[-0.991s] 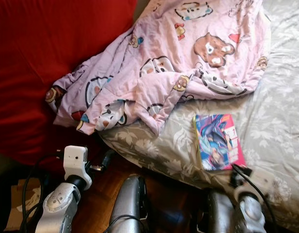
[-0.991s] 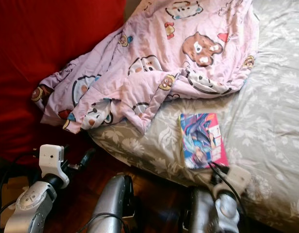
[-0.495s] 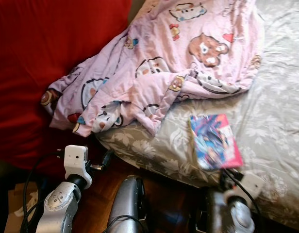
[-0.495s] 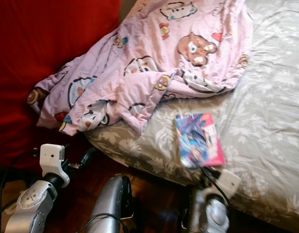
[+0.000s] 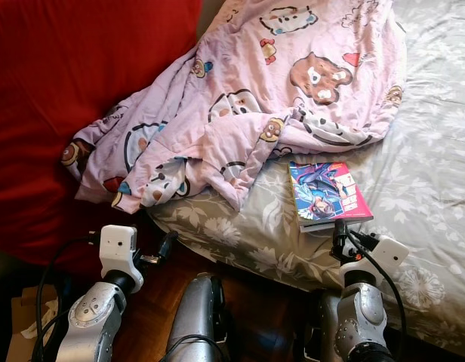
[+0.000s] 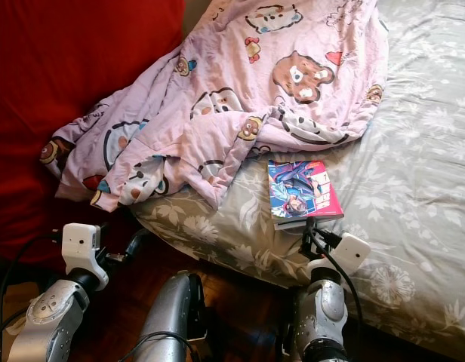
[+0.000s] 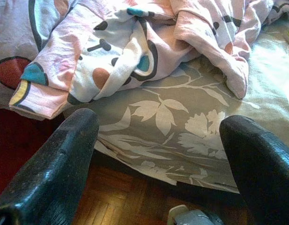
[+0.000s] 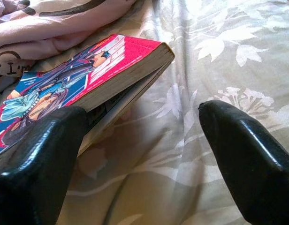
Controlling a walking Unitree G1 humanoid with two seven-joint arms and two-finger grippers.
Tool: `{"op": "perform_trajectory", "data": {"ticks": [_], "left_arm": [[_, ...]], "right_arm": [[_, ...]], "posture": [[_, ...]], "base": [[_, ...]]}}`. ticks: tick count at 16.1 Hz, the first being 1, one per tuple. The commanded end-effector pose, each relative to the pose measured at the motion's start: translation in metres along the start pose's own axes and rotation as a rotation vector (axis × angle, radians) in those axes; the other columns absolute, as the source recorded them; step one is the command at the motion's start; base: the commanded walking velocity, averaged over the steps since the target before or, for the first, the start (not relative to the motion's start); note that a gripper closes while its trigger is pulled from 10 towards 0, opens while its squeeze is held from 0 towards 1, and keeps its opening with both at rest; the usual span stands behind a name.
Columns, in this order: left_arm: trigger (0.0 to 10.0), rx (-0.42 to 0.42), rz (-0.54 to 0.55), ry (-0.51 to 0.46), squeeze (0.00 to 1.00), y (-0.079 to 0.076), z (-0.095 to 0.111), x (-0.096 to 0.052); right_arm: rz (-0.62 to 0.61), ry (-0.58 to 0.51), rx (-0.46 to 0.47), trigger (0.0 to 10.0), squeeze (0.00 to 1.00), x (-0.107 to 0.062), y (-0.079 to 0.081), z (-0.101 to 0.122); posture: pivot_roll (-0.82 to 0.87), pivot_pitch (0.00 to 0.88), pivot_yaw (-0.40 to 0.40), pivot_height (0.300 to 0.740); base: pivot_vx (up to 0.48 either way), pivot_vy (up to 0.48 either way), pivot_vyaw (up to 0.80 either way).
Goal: Clean up the room
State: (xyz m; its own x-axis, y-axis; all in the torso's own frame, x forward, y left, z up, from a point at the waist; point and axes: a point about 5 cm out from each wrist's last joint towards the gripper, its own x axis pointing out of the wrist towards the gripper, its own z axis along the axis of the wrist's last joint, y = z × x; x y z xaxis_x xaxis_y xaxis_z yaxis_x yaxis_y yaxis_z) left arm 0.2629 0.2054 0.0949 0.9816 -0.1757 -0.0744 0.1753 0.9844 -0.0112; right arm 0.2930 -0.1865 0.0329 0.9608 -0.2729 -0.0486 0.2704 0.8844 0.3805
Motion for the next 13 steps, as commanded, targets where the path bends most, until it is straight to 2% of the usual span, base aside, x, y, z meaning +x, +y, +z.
{"op": "perform_trajectory", "data": {"ticks": [1,6,8,10,13], "left_arm": [[10.0,0.014,0.013,0.026,0.00,0.005,-0.006,-0.004],[10.0,0.015,0.019,0.026,0.00,0.006,-0.006,-0.004],[10.0,0.014,0.019,0.023,0.00,0.005,-0.006,-0.002],[10.0,0.013,0.020,0.023,0.00,0.005,-0.006,-0.001],[10.0,0.012,0.031,0.023,0.00,0.006,-0.008,0.001]], "right_arm": [[0.013,0.005,0.005,10.0,0.00,-0.005,0.002,-0.004],[0.076,0.152,-0.031,10.0,0.00,-0.039,0.004,-0.041],[0.099,0.190,-0.046,10.0,0.00,-0.055,-0.002,-0.051],[0.101,0.169,-0.036,10.0,0.00,-0.053,-0.002,-0.047],[0.137,0.100,-0.053,10.0,0.00,-0.024,0.015,-0.027]], "posture": [[0.19,0.253,0.129,0.586],[0.19,0.251,0.128,0.586],[0.19,0.255,0.127,0.586],[0.19,0.258,0.127,0.586],[0.19,0.260,0.126,0.586]], "base": [[0.000,0.000,0.00],[0.000,0.000,0.00],[0.000,0.000,0.00],[0.000,0.000,0.00],[0.000,0.000,0.00]]}}
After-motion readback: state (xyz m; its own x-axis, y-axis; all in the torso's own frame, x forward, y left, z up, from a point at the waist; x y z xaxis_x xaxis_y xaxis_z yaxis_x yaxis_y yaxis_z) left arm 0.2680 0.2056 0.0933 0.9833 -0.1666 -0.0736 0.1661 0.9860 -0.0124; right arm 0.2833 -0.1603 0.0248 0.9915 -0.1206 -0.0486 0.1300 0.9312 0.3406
